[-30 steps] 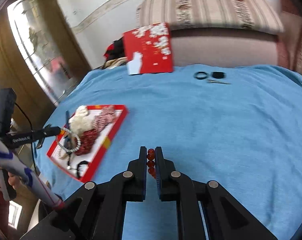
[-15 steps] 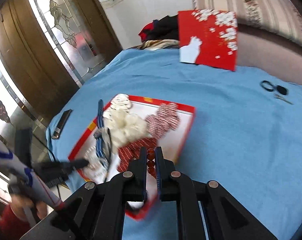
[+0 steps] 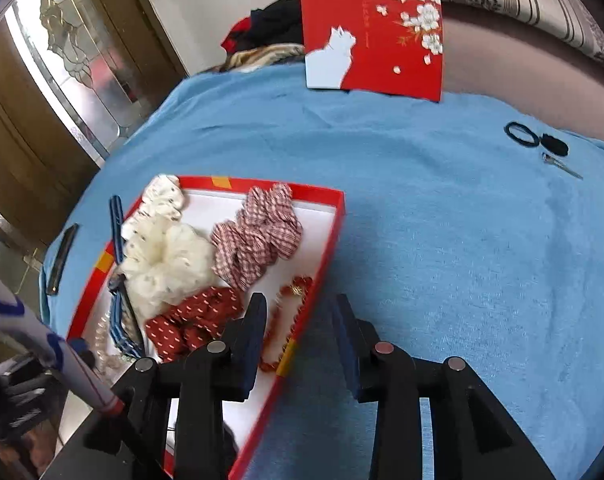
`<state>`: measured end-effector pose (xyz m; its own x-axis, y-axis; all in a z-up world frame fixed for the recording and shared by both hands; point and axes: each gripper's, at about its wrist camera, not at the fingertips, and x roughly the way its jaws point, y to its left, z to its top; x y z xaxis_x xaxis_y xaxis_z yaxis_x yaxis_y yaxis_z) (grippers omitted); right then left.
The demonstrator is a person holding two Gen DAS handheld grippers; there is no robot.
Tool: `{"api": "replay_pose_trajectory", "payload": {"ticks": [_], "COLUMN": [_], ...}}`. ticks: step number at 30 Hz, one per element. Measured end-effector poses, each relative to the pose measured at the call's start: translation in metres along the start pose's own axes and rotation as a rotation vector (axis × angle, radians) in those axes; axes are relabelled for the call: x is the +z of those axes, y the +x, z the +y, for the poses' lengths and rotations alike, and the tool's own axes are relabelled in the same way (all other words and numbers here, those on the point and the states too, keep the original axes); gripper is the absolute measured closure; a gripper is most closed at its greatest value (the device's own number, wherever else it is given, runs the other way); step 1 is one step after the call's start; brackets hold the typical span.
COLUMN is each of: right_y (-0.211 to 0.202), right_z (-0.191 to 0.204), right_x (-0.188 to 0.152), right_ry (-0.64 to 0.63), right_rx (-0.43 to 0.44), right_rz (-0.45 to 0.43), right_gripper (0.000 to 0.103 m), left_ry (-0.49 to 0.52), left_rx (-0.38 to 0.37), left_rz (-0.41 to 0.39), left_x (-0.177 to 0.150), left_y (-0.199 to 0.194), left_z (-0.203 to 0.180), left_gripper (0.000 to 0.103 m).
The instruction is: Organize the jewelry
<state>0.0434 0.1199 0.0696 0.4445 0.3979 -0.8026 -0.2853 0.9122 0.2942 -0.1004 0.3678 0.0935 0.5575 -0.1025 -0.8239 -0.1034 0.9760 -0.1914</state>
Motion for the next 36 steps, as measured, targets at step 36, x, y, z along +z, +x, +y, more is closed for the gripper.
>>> {"api": "replay_pose_trajectory", "payload": {"ticks": [36], "right_y": [-0.058], "right_z": [-0.046], "right_x": [-0.028], "right_ry": [0.053], "right_rx": [-0.198], "right_rz": [-0.088], "right_gripper": [0.093], "left_ry": [-0.068], "left_rx": [0.097], "left_rz": [-0.131], "left_x": [-0.022], "left_y": [-0.045], "left_z": [-0.043], "left_gripper": [0.036]}}
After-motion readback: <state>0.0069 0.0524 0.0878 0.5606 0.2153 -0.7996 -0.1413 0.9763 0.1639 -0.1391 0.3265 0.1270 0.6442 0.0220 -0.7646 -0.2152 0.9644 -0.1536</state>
